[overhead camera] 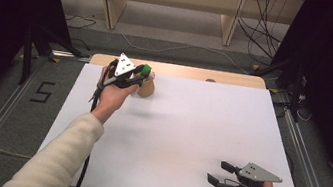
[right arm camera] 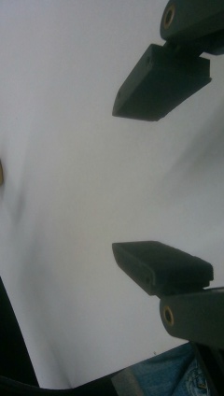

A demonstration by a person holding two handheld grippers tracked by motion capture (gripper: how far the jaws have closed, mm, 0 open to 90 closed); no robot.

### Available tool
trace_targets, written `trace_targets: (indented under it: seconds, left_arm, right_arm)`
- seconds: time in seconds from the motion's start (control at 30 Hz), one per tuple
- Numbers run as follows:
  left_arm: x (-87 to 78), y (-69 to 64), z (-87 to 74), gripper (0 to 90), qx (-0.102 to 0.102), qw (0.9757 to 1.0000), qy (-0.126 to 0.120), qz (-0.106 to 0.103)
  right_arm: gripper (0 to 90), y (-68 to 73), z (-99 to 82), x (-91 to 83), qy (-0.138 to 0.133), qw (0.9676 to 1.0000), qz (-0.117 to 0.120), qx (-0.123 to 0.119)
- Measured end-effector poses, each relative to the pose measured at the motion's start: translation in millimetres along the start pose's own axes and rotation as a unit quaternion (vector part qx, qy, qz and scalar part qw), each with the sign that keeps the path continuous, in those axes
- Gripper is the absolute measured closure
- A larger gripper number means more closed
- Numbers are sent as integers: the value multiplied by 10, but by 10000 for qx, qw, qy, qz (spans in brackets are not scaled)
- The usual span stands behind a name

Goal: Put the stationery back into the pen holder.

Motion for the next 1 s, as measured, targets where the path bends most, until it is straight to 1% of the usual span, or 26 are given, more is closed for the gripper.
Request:
trace_targets:
  seconds: [0.13, 0.23, 0.37, 0.53, 0.77, 0.87, 1.0]
  left_arm:
    - [28, 25, 12, 669, -11, 10000, 26, -3]
    - [56, 51, 31, 669, -55, 10000, -14, 14]
    - [81, 82, 43, 669, -46, 10000, -14, 14]
    - [114, 97, 44, 669, -87, 10000, -18, -33]
    - [159, 134, 71, 669, -71, 10000, -24, 10]
    - [186, 149, 91, 669, -73, 9999, -89, -2]
    - [220, 160, 99, 669, -20, 9999, -164, -4]
  right_arm:
    - [294, 1, 0, 1, -1, 10000, 4, 2]
    - [294, -2, -1, 1, 1, 10000, -4, -4]
    - [294, -3, -1, 2, -6, 10000, -3, -16]
    - [294, -6, -1, 3, -10, 10000, -5, -17]
    - [294, -6, -1, 3, -10, 10000, -3, -14]
    - [294, -8, -1, 2, -10, 10000, -2, -19]
    - [294, -10, -4, 2, -6, 10000, 1, -22]
Point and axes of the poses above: each handheld gripper's, and its own axes: x roughly forward along the jaws, z roughly out of its top, y roughly to its left, the point moved 8 cm from there along x, roughly forward along the jaws, and after that the axes turned 4 degrees about -z, right-handed, at the moved point
